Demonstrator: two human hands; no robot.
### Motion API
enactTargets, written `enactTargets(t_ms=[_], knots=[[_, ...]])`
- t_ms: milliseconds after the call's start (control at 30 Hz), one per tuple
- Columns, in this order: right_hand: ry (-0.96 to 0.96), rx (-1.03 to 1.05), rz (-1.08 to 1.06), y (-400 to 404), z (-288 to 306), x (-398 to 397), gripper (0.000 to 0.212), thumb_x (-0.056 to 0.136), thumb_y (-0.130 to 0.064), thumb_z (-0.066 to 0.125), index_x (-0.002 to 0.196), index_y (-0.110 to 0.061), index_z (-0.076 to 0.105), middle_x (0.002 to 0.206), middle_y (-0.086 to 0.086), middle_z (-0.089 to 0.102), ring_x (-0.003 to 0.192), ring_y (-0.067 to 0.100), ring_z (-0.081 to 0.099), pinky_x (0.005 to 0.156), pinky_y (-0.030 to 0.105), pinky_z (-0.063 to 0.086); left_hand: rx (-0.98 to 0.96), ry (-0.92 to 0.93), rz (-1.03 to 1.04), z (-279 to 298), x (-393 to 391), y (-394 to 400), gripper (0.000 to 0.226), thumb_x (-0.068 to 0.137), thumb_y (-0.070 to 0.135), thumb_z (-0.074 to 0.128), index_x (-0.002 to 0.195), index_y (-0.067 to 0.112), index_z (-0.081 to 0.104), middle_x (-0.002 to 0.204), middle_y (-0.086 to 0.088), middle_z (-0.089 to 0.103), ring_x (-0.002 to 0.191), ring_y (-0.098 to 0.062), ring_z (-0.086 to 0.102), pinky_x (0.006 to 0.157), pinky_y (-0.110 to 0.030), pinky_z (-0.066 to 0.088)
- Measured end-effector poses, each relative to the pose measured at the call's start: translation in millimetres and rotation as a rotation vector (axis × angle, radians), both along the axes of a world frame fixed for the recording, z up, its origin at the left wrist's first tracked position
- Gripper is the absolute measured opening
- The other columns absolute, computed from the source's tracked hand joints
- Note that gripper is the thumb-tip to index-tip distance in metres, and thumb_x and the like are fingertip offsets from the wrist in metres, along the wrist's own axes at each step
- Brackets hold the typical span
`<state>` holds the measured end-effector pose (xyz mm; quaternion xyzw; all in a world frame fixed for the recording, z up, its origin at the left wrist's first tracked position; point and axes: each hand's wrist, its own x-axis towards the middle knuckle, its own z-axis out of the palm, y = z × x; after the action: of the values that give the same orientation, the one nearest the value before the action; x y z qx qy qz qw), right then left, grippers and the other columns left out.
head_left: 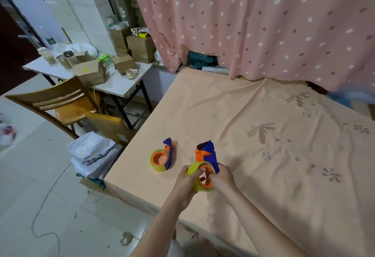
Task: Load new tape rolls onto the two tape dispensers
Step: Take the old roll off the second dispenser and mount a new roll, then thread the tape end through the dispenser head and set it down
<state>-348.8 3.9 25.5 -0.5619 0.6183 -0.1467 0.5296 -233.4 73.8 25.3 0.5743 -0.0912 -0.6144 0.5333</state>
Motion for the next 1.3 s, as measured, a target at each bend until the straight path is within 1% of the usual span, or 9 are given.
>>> enactTargets(t_ms=[100, 200, 333, 500, 600, 833, 1000, 1133, 1300], knots=[[0.048, -0.01, -0.068, -18, -6, 31, 0.012, 0.082, -0.009, 0.062, 0.091, -0.009, 0.069, 0.085, 0.011, 0.074, 0.082, 0.028, 0.07, 0.072, 0.036, 0.058, -0.012, 0.005, -0.083, -6, 35, -22, 0.047, 0.091, 0.017, 0.073, 0.128, 0.003, 0.049, 0.13, -0.026, 0.061, 0.113, -0.037, 0.066, 0.085, -0.046, 0.056], [0.105, -0.019, -0.149, -29, -7, 64, 0.01, 0.076, -0.011, 0.071, 0.086, -0.011, 0.07, 0.078, 0.005, 0.072, 0.072, 0.022, 0.068, 0.061, 0.027, 0.053, -0.036, 0.039, -0.168, -8, 74, -40, 0.045, 0.091, 0.017, 0.072, 0.128, 0.005, 0.048, 0.116, -0.015, 0.066, 0.102, -0.026, 0.068, 0.08, -0.041, 0.06], [0.135, -0.046, -0.235, -36, -2, 108, 0.008, 0.073, -0.013, 0.075, 0.076, -0.014, 0.068, 0.066, -0.002, 0.065, 0.059, 0.014, 0.059, 0.05, 0.02, 0.043, -0.064, 0.11, -0.287, -7, 129, -56, 0.04, 0.088, 0.02, 0.077, 0.12, 0.019, 0.052, 0.135, -0.011, 0.061, 0.115, -0.027, 0.069, 0.099, -0.052, 0.056], [-0.058, 0.043, -0.406, -38, 1, 138, 0.014, 0.083, 0.001, 0.064, 0.092, 0.007, 0.072, 0.081, 0.013, 0.071, 0.076, 0.024, 0.066, 0.069, 0.038, 0.058, -0.023, 0.08, -0.523, 1, 175, -75, 0.081, 0.07, 0.043, 0.085, 0.136, 0.022, 0.044, 0.131, -0.009, 0.067, 0.109, -0.029, 0.07, 0.101, -0.052, 0.052], [-0.167, 0.125, -0.471, -40, 4, 148, 0.015, 0.087, 0.004, 0.062, 0.096, 0.005, 0.074, 0.089, 0.018, 0.074, 0.074, 0.023, 0.069, 0.053, 0.023, 0.058, -0.012, 0.11, -0.637, 1, 183, -81, 0.078, 0.072, 0.047, 0.082, 0.139, 0.03, 0.047, 0.13, -0.007, 0.069, 0.108, -0.029, 0.072, 0.099, -0.052, 0.055], [0.045, -0.08, -0.188, -43, 13, 139, 0.025, 0.085, -0.005, 0.057, 0.094, -0.018, 0.077, 0.085, -0.007, 0.075, 0.083, 0.015, 0.069, 0.074, 0.026, 0.054, -0.005, 0.12, -0.542, -11, 180, -88, 0.09, 0.062, 0.037, 0.089, 0.14, 0.023, 0.047, 0.129, -0.009, 0.069, 0.114, -0.03, 0.071, 0.099, -0.056, 0.055], [0.131, -0.383, -0.131, -55, 49, 129, 0.018, 0.088, -0.015, 0.067, 0.102, -0.024, 0.073, 0.09, -0.016, 0.067, 0.078, -0.007, 0.061, 0.067, 0.003, 0.044, -0.049, 0.036, -0.51, -2, 181, -94, 0.093, 0.062, 0.037, 0.089, 0.141, 0.031, 0.04, 0.105, 0.006, 0.078, 0.087, -0.013, 0.077, 0.048, -0.024, 0.056], [0.146, -0.282, 0.054, -65, 64, 136, 0.03, 0.083, -0.018, 0.078, 0.112, -0.019, 0.07, 0.095, -0.005, 0.059, 0.077, 0.008, 0.061, 0.068, 0.009, 0.046, -0.116, -0.013, -0.612, 4, 171, -99, 0.083, 0.071, 0.03, 0.088, 0.14, 0.036, 0.042, 0.105, 0.014, 0.077, 0.106, -0.014, 0.074, 0.086, -0.037, 0.062], [0.175, -0.283, 0.043, -75, 70, 131, 0.022, 0.077, -0.022, 0.081, 0.064, -0.035, 0.069, 0.068, -0.015, 0.065, 0.066, -0.005, 0.059, 0.058, 0.006, 0.041, -0.127, -0.027, -0.682, 3, 164, -103, 0.066, 0.068, 0.03, 0.091, 0.118, 0.05, 0.052, 0.112, 0.012, 0.075, 0.108, -0.011, 0.073, 0.085, -0.031, 0.061]])
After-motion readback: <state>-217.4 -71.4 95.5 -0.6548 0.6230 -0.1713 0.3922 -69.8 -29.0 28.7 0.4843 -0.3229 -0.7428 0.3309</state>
